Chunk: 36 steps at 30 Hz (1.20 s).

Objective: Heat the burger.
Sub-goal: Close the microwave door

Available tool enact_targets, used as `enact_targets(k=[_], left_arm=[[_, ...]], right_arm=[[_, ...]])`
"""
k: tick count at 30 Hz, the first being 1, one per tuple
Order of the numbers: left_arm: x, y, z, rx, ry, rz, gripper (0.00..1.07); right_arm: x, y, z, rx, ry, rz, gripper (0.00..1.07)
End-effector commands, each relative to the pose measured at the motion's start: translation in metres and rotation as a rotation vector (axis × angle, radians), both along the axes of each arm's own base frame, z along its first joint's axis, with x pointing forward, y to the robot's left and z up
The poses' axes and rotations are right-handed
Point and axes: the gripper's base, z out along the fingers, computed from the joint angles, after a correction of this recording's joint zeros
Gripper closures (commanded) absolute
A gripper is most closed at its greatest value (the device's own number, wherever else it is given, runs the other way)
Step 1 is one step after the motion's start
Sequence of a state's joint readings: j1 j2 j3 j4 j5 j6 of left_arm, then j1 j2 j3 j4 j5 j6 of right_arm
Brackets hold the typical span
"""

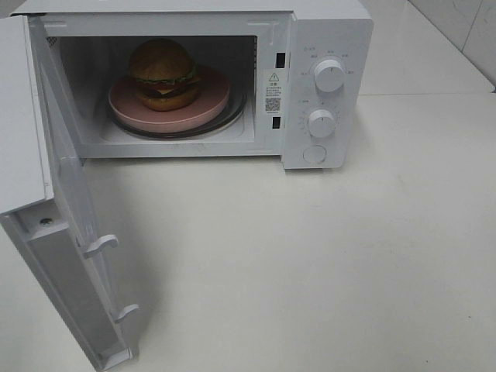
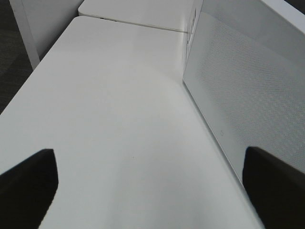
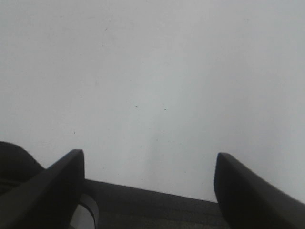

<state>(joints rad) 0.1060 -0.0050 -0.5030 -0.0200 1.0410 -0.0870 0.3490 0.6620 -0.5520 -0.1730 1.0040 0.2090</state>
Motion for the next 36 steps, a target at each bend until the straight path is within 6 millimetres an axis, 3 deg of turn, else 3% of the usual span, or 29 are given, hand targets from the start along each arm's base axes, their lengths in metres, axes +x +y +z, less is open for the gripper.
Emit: enact_targets(k=[1, 9, 12, 14, 18, 20, 36], left_arm=[[-0.002, 0.000, 0.000, -0.003, -0.023, -0.006, 0.09], [-0.002, 0.000, 0.000, -0.003, -0.023, -0.006, 0.09], [-0.002, 0.000, 0.000, -0.003, -0.023, -0.006, 0.09], [-0.002, 0.000, 0.000, -0.003, -0.023, -0.006, 0.09], [-0.002, 0.000, 0.000, -0.003, -0.023, -0.006, 0.09], [-0.002, 0.000, 0.000, -0.003, -0.023, -0.006, 0.09], [-0.002, 0.000, 0.000, -0.004, -0.018, -0.007, 0.09]], right_arm=[[-0.016, -0.011, 0.000, 0.024, -0.079, -0.059, 0.34], [-0.052, -0.026, 0.013, 0.084, -0.323, -0.175, 0.34], [-0.057, -0.027, 0.014, 0.089, -0.354, -0.188, 0.34], [-0.074, -0.030, 0.017, 0.105, -0.464, -0.236, 0.34], [-0.084, -0.032, 0.017, 0.115, -0.524, -0.249, 0.34], [-0.100, -0.033, 0.017, 0.137, -0.627, -0.247, 0.34], [-0.103, -0.033, 0.016, 0.134, -0.643, -0.244, 0.34]])
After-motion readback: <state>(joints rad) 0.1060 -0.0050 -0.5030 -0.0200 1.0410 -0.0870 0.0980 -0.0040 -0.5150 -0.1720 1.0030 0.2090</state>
